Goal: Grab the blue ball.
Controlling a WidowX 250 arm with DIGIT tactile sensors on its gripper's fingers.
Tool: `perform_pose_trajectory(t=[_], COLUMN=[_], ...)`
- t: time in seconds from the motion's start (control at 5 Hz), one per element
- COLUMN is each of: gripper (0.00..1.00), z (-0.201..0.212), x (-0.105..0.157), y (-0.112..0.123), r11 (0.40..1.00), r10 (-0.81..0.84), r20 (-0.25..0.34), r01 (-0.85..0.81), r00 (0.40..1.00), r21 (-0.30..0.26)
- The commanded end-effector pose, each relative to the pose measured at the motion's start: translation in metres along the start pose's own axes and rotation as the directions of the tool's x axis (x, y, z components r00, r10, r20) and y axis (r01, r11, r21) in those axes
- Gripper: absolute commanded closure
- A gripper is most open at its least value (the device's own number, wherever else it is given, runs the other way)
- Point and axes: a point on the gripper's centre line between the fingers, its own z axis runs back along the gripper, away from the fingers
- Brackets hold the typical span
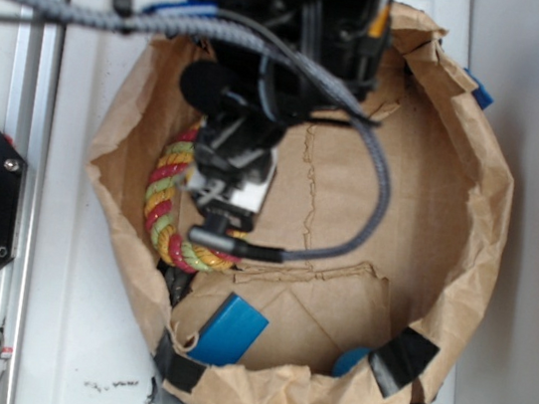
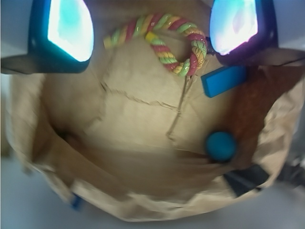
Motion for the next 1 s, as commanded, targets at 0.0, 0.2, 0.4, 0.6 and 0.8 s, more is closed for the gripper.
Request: perform_pose_trajectory(t=[0.0, 0.2, 0.4, 0.6, 0.8], gripper=[0.00, 0.00, 0.00, 0.00, 0.00], z=[0.014, 0.014, -0.017, -0.041, -0.051], x=[0.005, 0.005, -0.002, -0.008, -0.006], y=[0.000, 0.000, -0.008, -0.022, -0.026], r11=[1.000, 1.000, 0.996, 0.985, 0.980], r10=[0.001, 0.001, -0.036, -0.101, -0.127], r20=[0.053, 0.053, 0.022, -0.002, 0.017], r01=[-0.003, -0.003, 0.034, 0.101, 0.123], r00=[0.999, 0.999, 0.999, 0.995, 0.992], r21=[0.027, 0.027, 0.086, 0.137, 0.159])
